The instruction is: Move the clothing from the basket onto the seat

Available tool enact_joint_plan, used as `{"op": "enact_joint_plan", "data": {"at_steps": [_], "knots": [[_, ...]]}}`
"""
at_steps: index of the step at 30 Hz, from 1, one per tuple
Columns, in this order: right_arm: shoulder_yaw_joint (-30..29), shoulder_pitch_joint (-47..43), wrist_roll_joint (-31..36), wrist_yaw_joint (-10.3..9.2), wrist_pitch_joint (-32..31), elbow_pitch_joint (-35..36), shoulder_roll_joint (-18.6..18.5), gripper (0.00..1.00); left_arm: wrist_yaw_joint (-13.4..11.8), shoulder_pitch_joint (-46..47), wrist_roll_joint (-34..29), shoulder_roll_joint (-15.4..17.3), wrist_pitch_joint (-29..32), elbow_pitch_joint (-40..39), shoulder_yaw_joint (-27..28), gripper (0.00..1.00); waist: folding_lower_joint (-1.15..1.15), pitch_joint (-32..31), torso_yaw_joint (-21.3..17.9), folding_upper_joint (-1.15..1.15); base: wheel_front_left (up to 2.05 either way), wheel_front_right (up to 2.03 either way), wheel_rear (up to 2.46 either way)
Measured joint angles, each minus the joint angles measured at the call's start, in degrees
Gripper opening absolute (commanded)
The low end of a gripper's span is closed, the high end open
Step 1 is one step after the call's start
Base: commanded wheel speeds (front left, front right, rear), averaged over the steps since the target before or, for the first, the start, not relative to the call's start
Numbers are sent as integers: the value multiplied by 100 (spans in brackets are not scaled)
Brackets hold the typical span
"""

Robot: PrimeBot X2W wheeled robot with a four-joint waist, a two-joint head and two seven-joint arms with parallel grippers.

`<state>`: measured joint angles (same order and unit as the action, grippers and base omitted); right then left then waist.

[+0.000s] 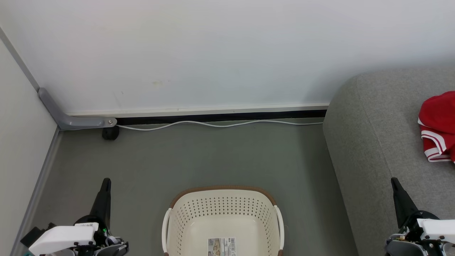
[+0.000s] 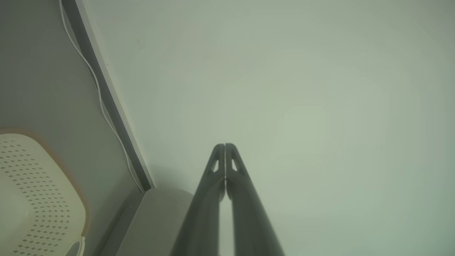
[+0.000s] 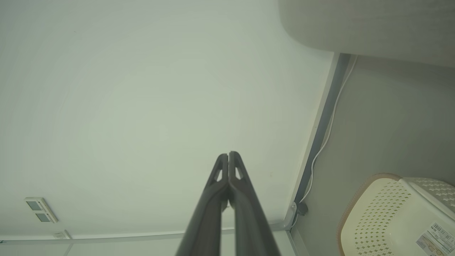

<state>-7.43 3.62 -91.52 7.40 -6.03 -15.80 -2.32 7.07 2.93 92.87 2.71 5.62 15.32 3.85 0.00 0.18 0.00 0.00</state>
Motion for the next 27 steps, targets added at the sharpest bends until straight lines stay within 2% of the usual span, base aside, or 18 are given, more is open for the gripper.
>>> {"op": "enact_joint_plan", "data": {"at_steps": [27], "knots": [[-3,1,0,0,0,1,0,0,0,0,-8,-13,26,0,22,0,0,0,0,0,0,0,0]]}}
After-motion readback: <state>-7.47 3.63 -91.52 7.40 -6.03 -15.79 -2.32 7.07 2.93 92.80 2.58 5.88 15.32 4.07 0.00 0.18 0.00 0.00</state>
